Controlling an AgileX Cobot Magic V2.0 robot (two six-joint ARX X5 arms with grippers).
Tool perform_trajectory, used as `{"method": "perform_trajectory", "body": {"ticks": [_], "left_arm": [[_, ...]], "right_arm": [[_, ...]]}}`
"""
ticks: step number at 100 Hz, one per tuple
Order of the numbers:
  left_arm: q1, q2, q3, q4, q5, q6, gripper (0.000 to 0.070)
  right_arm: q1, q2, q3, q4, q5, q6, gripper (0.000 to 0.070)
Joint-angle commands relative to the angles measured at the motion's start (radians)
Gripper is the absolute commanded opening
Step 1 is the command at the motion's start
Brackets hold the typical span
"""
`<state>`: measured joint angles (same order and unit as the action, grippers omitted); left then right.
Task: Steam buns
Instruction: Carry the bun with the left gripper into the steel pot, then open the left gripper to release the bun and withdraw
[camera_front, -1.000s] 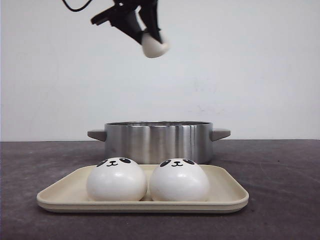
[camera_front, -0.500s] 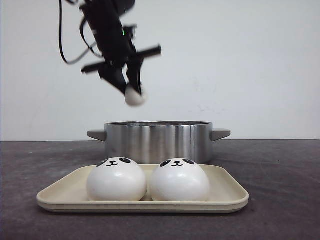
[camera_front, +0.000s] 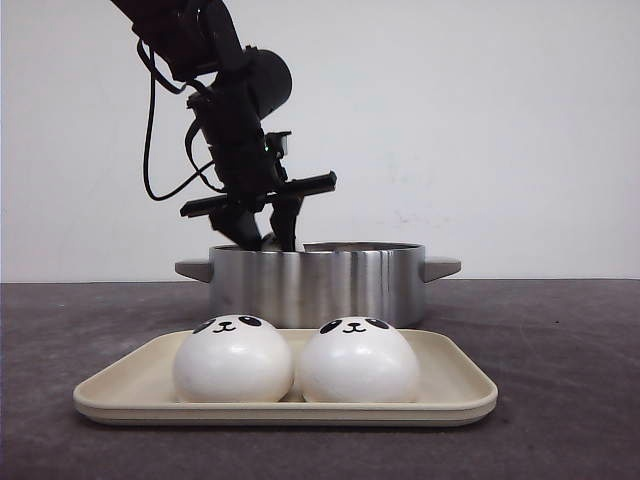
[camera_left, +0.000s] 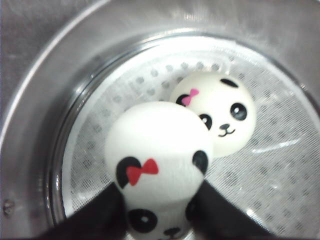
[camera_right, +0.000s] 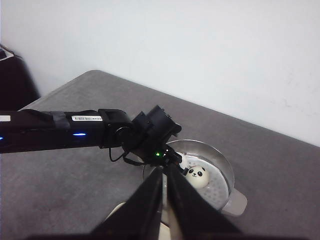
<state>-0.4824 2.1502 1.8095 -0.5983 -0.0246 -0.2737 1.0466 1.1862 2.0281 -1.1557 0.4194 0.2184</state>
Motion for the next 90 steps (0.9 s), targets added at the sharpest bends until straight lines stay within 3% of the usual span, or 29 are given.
{"method": "perform_trajectory", "body": {"ticks": [1, 35, 56, 77, 90], "left_arm": [[-0.005, 0.034, 0.026, 0.002, -0.002, 0.000, 0.0349], [-0.001, 0.034, 0.033, 0.012, -0.003, 0.001, 0.0691], [-0.001, 0.034, 0.082, 0.002, -0.002, 0.001, 0.0695], [-0.009, 0.032, 0.307, -0.177, -0.002, -0.013, 0.0677], [-0.019, 0.005, 0.454, -0.275, -0.003, -0.045, 0.0677]], "right_arm": [[0.012, 0.009, 0.019, 0.007, 0.001, 0.018, 0.0008], [0.012, 0.009, 0.019, 0.010, 0.008, 0.018, 0.0008], [0.012, 0.010, 0.019, 0.008, 0.009, 0.016, 0.0008], [0.005, 0.029, -0.024, -0.029, 0.104, 0.014, 0.0008], [-0.032, 0.029, -0.132, -0.004, 0.092, 0.037, 0.0008]]}}
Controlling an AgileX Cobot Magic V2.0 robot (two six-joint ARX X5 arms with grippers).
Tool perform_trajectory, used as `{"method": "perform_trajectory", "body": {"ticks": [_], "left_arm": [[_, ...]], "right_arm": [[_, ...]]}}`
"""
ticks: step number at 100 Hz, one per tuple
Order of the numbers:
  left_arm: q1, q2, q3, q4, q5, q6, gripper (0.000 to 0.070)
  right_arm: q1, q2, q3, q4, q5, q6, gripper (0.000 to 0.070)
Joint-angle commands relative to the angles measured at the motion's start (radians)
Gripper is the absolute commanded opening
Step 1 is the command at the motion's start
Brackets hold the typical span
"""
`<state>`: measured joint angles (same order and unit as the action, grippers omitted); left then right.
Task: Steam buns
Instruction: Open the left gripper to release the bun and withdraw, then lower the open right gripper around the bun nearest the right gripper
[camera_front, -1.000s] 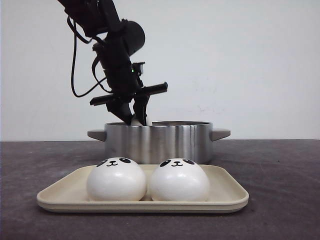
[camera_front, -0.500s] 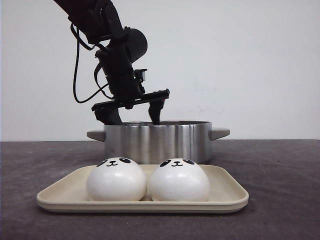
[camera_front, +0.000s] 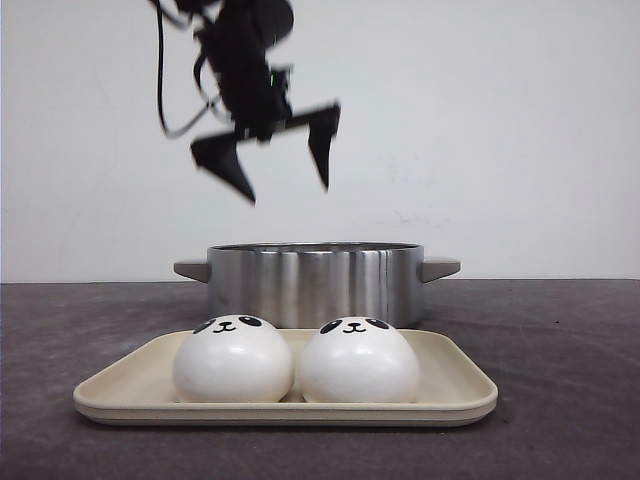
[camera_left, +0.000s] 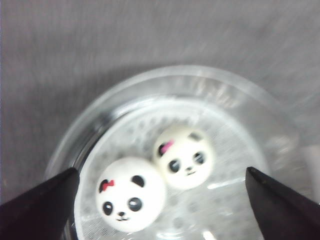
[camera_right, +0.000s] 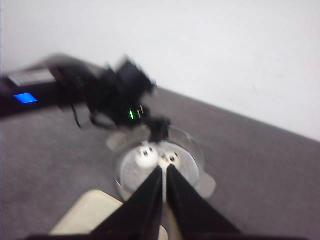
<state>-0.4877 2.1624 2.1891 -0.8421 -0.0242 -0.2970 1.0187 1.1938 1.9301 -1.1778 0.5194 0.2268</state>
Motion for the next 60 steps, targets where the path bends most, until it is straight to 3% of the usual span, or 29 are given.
{"method": "perform_trajectory", "body": {"ticks": [1, 22, 49, 60], "left_arm": [[-0.014, -0.011, 0.084, -0.038, -0.003, -0.022, 0.0677], [-0.038, -0.179, 0.125, -0.102, -0.006, 0.029, 0.0677], [-0.039, -0.439, 0.125, -0.146, -0.006, 0.098, 0.0677], [-0.038, -0.542, 0.125, -0.157, -0.006, 0.107, 0.0677]], "right_arm": [[-0.008, 0.022, -0.045, 0.022, -0.014, 0.032, 0.0008], [-0.092, 0.022, -0.304, 0.122, -0.211, 0.143, 0.0008], [-0.143, 0.027, -0.616, 0.364, -0.386, 0.257, 0.0008], [-0.153, 0.056, -0.690, 0.400, -0.463, 0.278, 0.0008]]}}
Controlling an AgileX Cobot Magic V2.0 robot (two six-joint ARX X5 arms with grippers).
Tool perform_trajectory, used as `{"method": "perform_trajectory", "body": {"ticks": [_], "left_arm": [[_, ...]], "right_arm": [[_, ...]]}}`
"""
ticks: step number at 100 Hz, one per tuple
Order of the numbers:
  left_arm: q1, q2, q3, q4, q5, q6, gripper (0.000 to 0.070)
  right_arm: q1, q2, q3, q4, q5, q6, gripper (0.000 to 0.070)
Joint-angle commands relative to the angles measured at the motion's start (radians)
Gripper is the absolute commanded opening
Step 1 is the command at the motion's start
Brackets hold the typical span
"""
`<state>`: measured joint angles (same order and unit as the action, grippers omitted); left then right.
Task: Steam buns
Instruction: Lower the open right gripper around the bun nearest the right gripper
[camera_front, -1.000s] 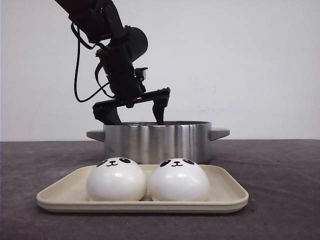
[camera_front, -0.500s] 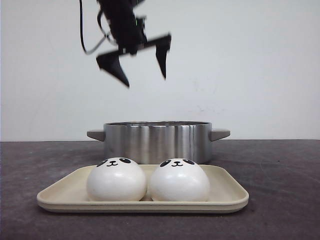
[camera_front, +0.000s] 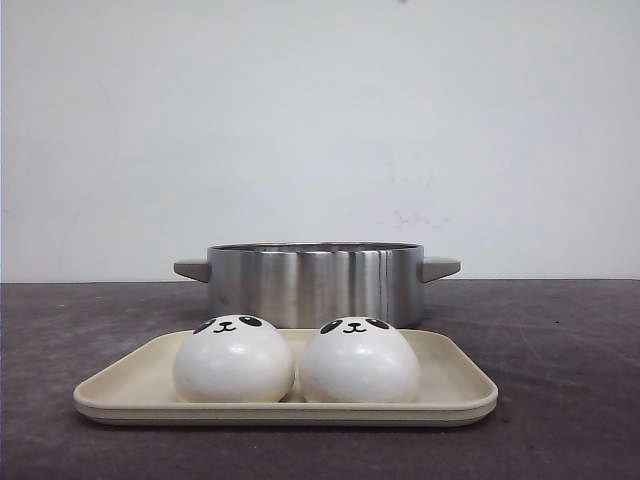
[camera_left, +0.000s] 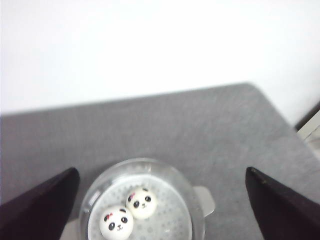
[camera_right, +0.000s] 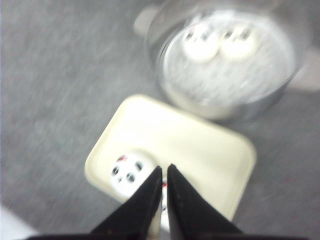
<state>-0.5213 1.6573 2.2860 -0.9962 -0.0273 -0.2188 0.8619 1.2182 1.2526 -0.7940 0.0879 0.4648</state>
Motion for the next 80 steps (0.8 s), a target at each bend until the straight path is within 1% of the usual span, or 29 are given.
{"method": "perform_trajectory", "body": {"ticks": [1, 8, 10, 12, 16, 17, 18, 21, 22, 23, 27, 31, 35, 62, 72, 80], "left_arm": [[-0.004, -0.042, 0.028, -0.004, -0.003, 0.030, 0.0677], [-0.002, -0.106, 0.028, -0.014, -0.003, 0.043, 0.0677], [-0.002, -0.123, 0.028, -0.016, -0.003, 0.045, 0.0677], [-0.002, -0.138, 0.028, -0.019, -0.003, 0.045, 0.0677], [-0.002, -0.170, 0.028, -0.024, -0.003, 0.045, 0.0677], [-0.002, -0.177, 0.028, -0.026, -0.003, 0.045, 0.0677], [-0.002, -0.185, 0.028, -0.028, -0.003, 0.045, 0.0677], [-0.003, -0.207, 0.028, -0.032, -0.002, 0.045, 0.0677], [-0.004, -0.214, 0.028, -0.034, -0.002, 0.045, 0.0677], [-0.004, -0.220, 0.028, -0.036, -0.002, 0.045, 0.0677], [-0.006, -0.247, 0.028, -0.043, -0.002, 0.046, 0.0677], [-0.010, -0.273, 0.028, -0.050, -0.002, 0.046, 0.0677], [-0.014, -0.299, 0.028, -0.055, -0.003, 0.048, 0.0677], [-0.042, -0.411, 0.028, -0.060, -0.003, 0.050, 0.0677], [-0.059, -0.431, 0.028, -0.065, -0.003, 0.050, 0.0677], [-0.071, -0.438, 0.028, -0.079, -0.003, 0.050, 0.0677]], "right_arm": [[0.003, 0.036, -0.017, 0.016, -0.037, 0.043, 0.0008], [-0.001, 0.069, -0.042, 0.015, -0.082, 0.054, 0.0013], [-0.001, 0.080, -0.045, 0.014, -0.094, 0.056, 0.0031], [0.000, 0.092, -0.048, 0.014, -0.103, 0.059, 0.0068], [0.000, 0.117, -0.048, 0.011, -0.121, 0.060, 0.0190], [0.000, 0.126, -0.048, 0.011, -0.127, 0.060, 0.0249], [0.000, 0.129, -0.048, 0.011, -0.130, 0.060, 0.0270], [0.002, 0.145, -0.048, 0.012, -0.145, 0.062, 0.0388], [0.003, 0.154, -0.048, 0.013, -0.150, 0.063, 0.0447], [0.004, 0.158, -0.048, 0.014, -0.151, 0.064, 0.0466], [0.010, 0.187, -0.048, 0.017, -0.167, 0.066, 0.0596], [0.015, 0.212, -0.048, 0.015, -0.171, 0.068, 0.0660], [0.019, 0.236, -0.048, 0.008, -0.171, 0.071, 0.0680], [0.019, 0.394, -0.048, -0.021, -0.179, 0.078, 0.0678], [0.018, 0.433, -0.048, -0.013, -0.169, 0.078, 0.0667], [0.017, 0.460, -0.048, -0.005, -0.158, 0.079, 0.0627]]}}
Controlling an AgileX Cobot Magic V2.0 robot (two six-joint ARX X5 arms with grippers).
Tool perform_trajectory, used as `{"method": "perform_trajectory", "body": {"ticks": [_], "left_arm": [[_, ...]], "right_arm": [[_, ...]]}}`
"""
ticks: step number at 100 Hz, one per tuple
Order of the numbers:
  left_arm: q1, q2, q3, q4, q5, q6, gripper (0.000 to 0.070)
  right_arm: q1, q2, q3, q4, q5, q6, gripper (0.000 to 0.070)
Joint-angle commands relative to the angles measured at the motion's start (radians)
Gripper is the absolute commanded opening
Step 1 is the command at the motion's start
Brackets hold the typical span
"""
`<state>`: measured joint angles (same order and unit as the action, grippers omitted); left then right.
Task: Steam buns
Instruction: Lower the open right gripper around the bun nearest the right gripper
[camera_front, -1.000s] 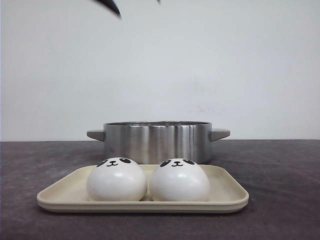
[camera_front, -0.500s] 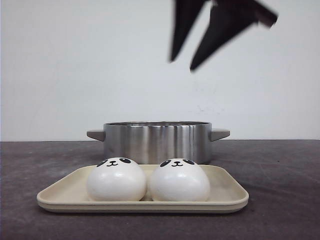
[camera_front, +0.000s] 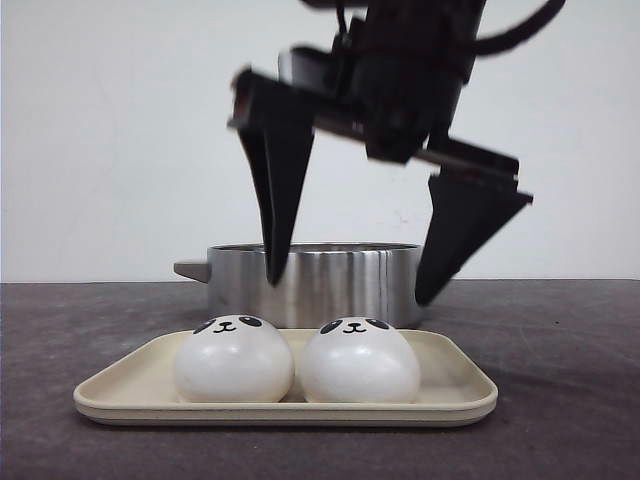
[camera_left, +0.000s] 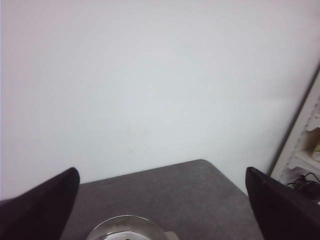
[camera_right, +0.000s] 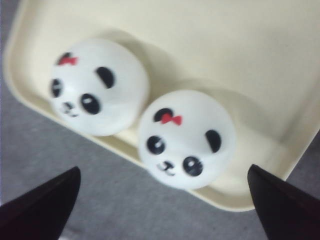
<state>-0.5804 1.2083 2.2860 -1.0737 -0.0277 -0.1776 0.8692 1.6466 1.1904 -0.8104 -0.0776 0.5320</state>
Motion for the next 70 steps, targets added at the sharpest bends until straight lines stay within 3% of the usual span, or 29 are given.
{"method": "perform_trajectory", "body": {"ticks": [1, 8, 42, 54, 70], "left_arm": [[-0.013, 0.011, 0.028, -0.004, -0.002, 0.009, 0.0677], [-0.017, 0.007, 0.028, -0.023, -0.002, 0.009, 0.0677], [-0.018, 0.008, 0.028, -0.059, -0.002, 0.009, 0.0677], [-0.018, 0.008, 0.028, -0.059, -0.002, 0.009, 0.0677], [-0.035, 0.008, 0.028, -0.059, -0.002, 0.009, 0.0677]], "right_arm": [[0.010, 0.035, 0.014, 0.012, 0.007, 0.011, 0.0618], [0.006, 0.056, 0.014, 0.022, 0.006, 0.014, 0.0582], [0.000, 0.100, 0.014, 0.025, 0.007, 0.020, 0.0529], [-0.009, 0.100, 0.014, 0.025, 0.007, 0.027, 0.0439], [-0.017, 0.112, 0.014, 0.020, 0.006, 0.030, 0.0432]]}}
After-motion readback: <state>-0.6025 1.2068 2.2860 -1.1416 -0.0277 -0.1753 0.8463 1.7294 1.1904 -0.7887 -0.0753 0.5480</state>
